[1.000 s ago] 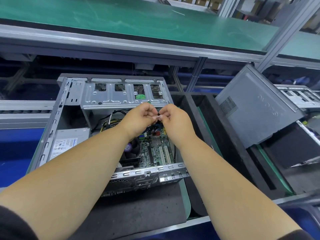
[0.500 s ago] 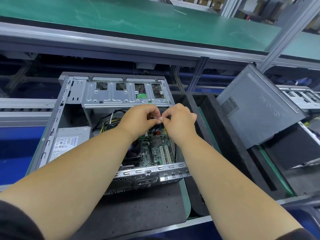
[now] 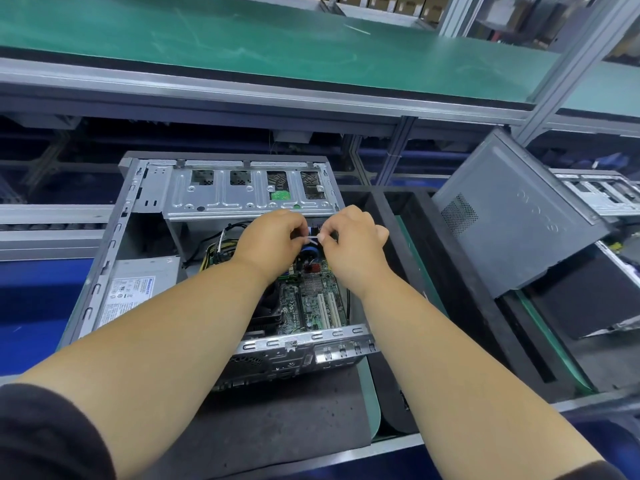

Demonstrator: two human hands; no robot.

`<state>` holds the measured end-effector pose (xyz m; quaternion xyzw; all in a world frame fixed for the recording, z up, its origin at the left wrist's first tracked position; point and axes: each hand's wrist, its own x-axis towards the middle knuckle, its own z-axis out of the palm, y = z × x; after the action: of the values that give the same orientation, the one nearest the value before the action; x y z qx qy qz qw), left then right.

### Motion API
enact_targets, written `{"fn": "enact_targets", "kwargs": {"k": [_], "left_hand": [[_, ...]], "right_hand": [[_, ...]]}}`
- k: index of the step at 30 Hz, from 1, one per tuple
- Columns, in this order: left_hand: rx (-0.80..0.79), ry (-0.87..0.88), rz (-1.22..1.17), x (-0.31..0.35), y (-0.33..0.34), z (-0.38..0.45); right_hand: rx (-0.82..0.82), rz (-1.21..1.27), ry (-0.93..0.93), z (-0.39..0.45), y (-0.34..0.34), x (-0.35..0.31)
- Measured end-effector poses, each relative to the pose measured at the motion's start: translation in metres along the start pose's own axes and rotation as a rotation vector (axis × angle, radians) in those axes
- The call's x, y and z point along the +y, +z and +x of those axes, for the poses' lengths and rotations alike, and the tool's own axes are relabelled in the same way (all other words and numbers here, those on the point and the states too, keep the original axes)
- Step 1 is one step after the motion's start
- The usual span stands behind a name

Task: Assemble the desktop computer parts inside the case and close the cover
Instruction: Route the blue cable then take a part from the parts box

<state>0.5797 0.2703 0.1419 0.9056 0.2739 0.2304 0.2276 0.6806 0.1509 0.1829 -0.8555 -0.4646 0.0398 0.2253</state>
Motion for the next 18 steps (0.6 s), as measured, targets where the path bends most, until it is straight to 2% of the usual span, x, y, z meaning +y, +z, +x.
{"fn": "enact_targets", "kwargs": {"k": [6, 9, 12, 18], "left_hand": [[-0.076, -0.024, 0.212, 0.007, 0.001, 0.010], [-0.088, -0.079, 0.232, 0.009, 0.008, 0.010], [-0.078, -0.101, 0.234, 0.005, 0.013, 0.006], [-0.107, -0.070, 0.228, -0.003, 0.011, 0.007]], "right_hand": [[0.051, 0.092, -0.033, -0.005, -0.003, -0.001], [0.099, 0.098, -0.061, -0.008, -0.004, -0.002], [0.138, -0.008, -0.074, -0.009, -0.002, -0.004], [0.091, -0.253, -0.089, -0.005, 0.013, -0.003]]}}
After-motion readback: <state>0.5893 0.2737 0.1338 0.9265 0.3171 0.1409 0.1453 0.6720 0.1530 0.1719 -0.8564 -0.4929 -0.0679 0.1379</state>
